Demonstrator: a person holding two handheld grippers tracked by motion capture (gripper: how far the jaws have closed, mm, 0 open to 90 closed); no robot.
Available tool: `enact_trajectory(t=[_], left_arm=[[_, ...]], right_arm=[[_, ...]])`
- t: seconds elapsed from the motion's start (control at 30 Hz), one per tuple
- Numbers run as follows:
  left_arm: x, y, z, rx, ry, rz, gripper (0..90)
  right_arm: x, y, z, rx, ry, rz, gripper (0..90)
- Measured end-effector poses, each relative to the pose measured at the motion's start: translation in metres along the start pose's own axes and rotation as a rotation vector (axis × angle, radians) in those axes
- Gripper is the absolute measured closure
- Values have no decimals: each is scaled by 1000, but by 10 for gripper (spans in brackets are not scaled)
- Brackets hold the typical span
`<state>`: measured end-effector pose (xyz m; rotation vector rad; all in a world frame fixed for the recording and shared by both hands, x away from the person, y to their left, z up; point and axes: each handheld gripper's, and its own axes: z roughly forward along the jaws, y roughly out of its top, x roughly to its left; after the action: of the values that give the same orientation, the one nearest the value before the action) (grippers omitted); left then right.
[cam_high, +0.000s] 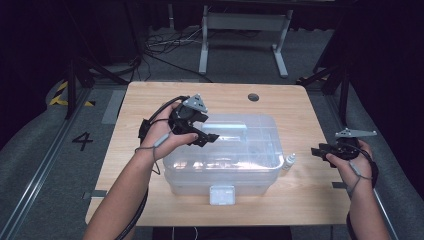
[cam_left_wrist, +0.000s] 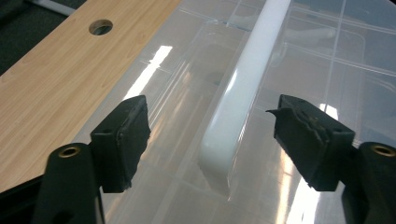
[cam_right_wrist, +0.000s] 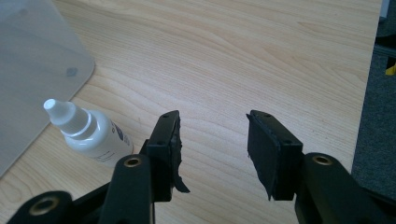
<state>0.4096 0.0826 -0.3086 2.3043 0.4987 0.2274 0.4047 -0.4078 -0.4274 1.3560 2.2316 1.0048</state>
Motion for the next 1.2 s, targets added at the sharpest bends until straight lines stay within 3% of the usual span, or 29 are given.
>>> enact_trajectory(t=[0.13,0.23,0.73,1.2], left_arm=[[-3,1,5,28,-11,15,460],[-4,3,5,43,1,29,741],[-4,8,4,76,-14,4,745],[8,22,0,103,-26,-25,741]], right_arm=[[0,-1,-2,-2,-3,-3,556],[0,-1,-2,-1,-3,-6,558],[4,2,-8,-20,-2,-19,570],[14,9,-19,-54,10,-46,584]])
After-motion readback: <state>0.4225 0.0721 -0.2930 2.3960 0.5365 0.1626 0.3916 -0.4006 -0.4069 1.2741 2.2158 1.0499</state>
